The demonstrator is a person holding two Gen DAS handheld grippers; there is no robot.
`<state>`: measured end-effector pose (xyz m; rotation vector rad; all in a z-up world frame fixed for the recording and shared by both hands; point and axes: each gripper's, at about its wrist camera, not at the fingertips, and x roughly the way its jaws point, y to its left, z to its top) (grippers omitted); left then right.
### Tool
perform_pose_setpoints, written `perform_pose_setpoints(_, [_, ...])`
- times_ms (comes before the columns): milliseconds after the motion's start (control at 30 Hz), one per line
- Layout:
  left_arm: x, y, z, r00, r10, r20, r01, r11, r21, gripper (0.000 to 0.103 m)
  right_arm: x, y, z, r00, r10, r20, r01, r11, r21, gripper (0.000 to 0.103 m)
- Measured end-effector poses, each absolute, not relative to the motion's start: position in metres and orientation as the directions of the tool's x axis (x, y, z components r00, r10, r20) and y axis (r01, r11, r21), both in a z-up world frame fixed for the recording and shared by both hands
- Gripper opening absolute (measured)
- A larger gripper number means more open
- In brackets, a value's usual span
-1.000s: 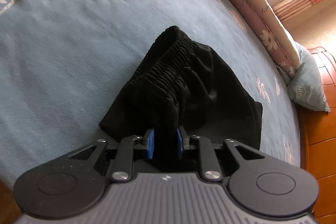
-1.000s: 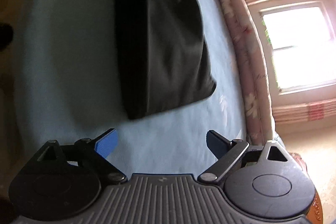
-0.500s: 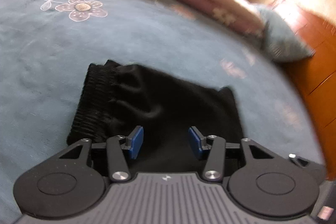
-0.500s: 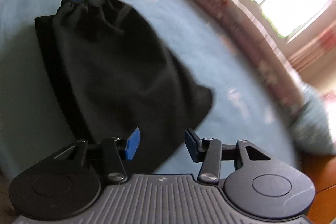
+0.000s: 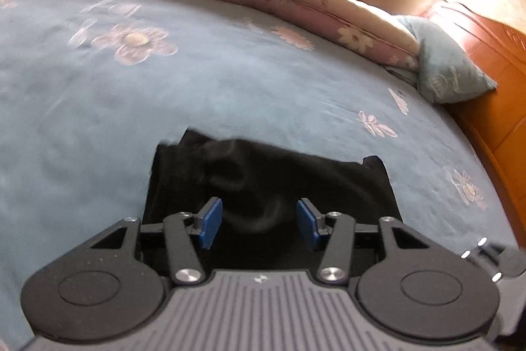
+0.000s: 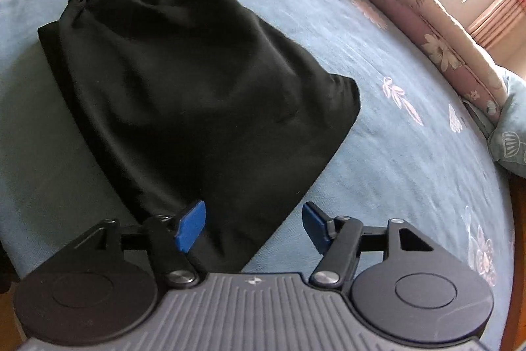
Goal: Fold clothes
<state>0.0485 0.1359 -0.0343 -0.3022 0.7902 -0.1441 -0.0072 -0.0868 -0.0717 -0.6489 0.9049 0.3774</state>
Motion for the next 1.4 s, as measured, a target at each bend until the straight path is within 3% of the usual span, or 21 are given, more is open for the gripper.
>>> perform_pose_setpoints(67, [0.062, 0.134, -0.035, 0.689, -0.260, -0.676, 0.057, 0.950, -0.307, 0.052, 0.010, -0.087, -0.066, 0.569, -0.010, -0.822, -0.542, 0.747, -0.385, 0.071])
perform_pose_setpoints(100, [0.069, 0.137, -0.041, 0.665, -0.252, -0.702, 0.040, 0.952, -0.304, 0.058, 0.018, -0.086, -0.062, 0.565, -0.035, -0.824, -0.532, 0.748, -0.396, 0.071])
perform_pose_setpoints(200, [0.087, 0.147, -0.056, 0.594, -0.262, -0.761, 0.009, 0.948, -0.319, 0.057, 0.040, -0.085, -0.046, 0.542, -0.103, -0.834, -0.481, 0.777, -0.408, 0.071])
perform_pose_setpoints(367, [0.102, 0.168, -0.031, 0.598, -0.422, -0.682, 0.080, 0.878, -0.472, 0.059, 0.083, -0.091, -0.025, 0.513, -0.145, -0.846, -0.310, 0.888, -0.340, 0.072])
perform_pose_setpoints(500, [0.138, 0.151, -0.019, 0.564, -0.518, -0.643, 0.165, 0.834, -0.527, 0.059, 0.118, -0.109, -0.034, 0.524, -0.097, -0.846, -0.156, 0.966, -0.208, 0.080])
perform_pose_setpoints(633, [0.192, 0.110, -0.031, 0.496, -0.603, -0.625, 0.162, 0.771, -0.616, 0.059, 0.144, -0.131, -0.054, 0.519, 0.025, -0.854, -0.172, 0.982, -0.075, 0.080])
perform_pose_setpoints(867, [0.279, 0.001, -0.074, 0.224, -0.597, -0.770, 0.262, 0.798, -0.543, 0.056, 0.135, -0.203, -0.048, 0.492, 0.117, -0.863, -0.244, 0.970, -0.008, 0.080])
perform_pose_setpoints(933, [0.290, -0.022, -0.082, 0.161, -0.561, -0.812, 0.323, 0.807, -0.494, 0.050, 0.133, -0.224, -0.051, 0.484, 0.125, -0.866, -0.219, 0.976, 0.018, 0.080])
perform_pose_setpoints(1067, [0.297, -0.041, -0.092, 0.091, -0.532, -0.842, 0.374, 0.802, -0.466, 0.048, 0.137, -0.246, -0.061, 0.485, 0.143, -0.863, -0.156, 0.985, 0.075, 0.080])
perform_pose_setpoints(1233, [0.293, -0.043, -0.091, 0.116, -0.545, -0.831, 0.396, 0.792, -0.464, 0.018, 0.152, -0.238, -0.064, 0.485, 0.271, -0.832, -0.197, 0.960, 0.198, 0.078])
perform_pose_setpoints(1400, [0.294, -0.033, -0.095, 0.119, -0.615, -0.780, 0.369, 0.756, -0.540, 0.012, 0.182, -0.230, -0.065, 0.472, 0.369, -0.800, -0.246, 0.927, 0.283, 0.074])
